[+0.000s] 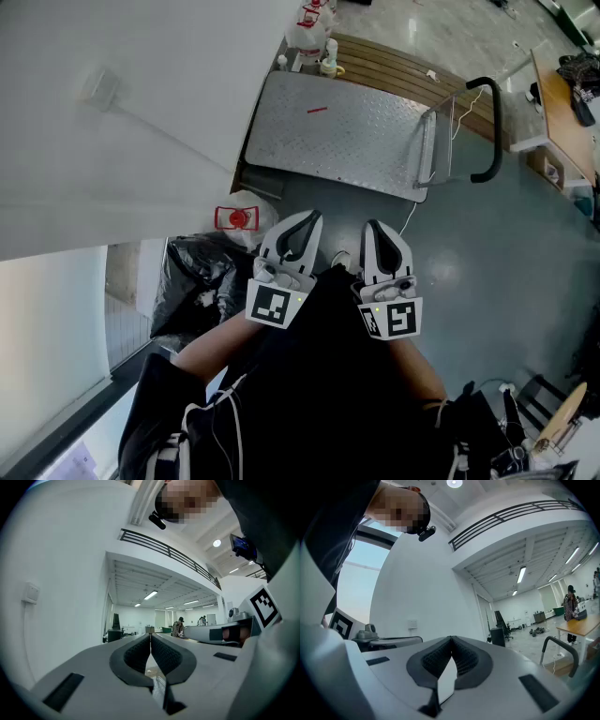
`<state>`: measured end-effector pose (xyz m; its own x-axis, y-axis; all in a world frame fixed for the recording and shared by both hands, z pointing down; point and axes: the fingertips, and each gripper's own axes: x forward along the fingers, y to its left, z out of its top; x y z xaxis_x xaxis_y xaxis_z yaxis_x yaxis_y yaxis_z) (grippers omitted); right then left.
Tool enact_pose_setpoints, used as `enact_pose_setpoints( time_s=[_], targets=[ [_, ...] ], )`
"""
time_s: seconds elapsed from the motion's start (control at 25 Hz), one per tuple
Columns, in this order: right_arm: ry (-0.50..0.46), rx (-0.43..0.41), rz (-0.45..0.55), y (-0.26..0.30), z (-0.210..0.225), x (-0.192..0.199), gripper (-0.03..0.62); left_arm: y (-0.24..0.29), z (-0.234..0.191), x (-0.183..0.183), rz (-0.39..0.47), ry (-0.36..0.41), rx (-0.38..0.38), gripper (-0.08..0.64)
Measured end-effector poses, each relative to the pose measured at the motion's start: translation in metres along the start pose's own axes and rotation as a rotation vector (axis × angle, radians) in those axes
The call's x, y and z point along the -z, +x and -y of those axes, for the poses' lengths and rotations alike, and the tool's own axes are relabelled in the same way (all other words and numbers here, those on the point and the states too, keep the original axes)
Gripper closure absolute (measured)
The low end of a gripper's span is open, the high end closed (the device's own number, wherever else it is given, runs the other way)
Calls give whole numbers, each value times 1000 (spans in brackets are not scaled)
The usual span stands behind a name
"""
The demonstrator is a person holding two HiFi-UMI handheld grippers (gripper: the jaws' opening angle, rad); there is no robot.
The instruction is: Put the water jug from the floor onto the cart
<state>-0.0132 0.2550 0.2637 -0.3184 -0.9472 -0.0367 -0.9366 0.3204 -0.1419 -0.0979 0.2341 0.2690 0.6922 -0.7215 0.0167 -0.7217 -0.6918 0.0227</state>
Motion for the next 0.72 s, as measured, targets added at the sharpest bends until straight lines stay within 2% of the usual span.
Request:
enact_pose_setpoints(
  time_s=[0.44,0.72],
  targets=[
    [-23,-22,-21,-29,7,-2,574,-5,23,3,-9,-35,-45,538],
    [-23,-25,15,-43,32,-12,574,6,32,8,-2,-38,-91,538]
  ],
)
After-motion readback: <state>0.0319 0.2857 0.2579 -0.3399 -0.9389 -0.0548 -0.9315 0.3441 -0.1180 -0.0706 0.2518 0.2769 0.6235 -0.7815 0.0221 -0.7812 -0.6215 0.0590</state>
